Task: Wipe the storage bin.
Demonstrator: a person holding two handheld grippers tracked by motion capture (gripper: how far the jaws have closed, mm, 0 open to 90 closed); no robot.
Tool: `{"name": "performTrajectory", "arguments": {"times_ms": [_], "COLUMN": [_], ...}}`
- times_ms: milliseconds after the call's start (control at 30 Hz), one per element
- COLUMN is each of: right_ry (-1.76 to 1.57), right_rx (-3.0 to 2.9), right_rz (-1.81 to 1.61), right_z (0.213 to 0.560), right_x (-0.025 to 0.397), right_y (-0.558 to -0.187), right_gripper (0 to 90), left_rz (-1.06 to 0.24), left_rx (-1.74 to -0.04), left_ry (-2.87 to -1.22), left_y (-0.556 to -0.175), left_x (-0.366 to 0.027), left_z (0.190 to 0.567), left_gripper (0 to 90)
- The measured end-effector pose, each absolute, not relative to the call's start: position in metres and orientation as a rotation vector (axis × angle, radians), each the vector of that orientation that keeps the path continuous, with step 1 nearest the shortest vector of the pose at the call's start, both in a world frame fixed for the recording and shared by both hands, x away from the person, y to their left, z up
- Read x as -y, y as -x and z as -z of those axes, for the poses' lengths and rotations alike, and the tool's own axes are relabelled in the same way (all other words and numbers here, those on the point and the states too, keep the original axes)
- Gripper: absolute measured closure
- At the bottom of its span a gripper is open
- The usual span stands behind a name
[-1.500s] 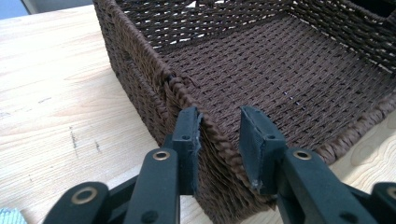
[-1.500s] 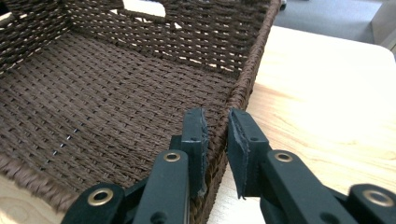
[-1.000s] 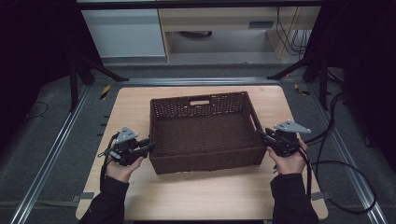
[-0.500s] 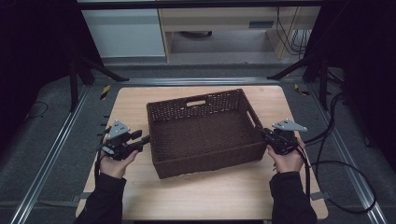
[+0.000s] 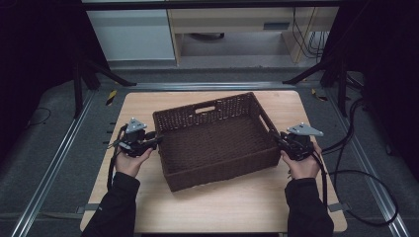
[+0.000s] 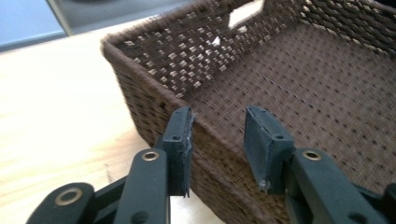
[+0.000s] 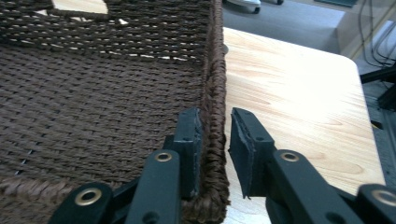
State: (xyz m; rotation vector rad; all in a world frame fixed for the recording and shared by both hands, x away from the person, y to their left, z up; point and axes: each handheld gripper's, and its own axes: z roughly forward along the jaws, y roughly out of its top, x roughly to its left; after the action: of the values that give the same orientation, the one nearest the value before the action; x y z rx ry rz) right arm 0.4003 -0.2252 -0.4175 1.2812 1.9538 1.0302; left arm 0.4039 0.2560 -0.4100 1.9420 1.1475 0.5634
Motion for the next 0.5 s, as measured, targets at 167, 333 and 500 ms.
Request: {"name": "performTrajectory", "arguments": {"times_ms": [167, 333, 500], "right_ry": [-1.306, -1.310, -1.278], "right_rx": [-1.951, -1.935, -1.914], "right_rz": [-1.011, -1.007, -1.109], "right_z": [0.419, 0.415, 0.401], "right_x": [0.225, 0.223, 0.221], "right_y": [-0.404, -0.405, -0.391], "right_gripper": [81.6, 72.1, 54.3], "left_rz": [-0.566, -0.566, -0.577], "left_rx": [-1.153, -1.160, -1.154], "left_ry": [-1.950, -1.928, -1.925], "left_y": [-0.399, -0.388, -0.375], "left_x": [-0.253, -0.253, -0.248], "left_z": [0.409, 0.410, 0.410], "left_gripper": [63.2, 63.1, 62.9]}}
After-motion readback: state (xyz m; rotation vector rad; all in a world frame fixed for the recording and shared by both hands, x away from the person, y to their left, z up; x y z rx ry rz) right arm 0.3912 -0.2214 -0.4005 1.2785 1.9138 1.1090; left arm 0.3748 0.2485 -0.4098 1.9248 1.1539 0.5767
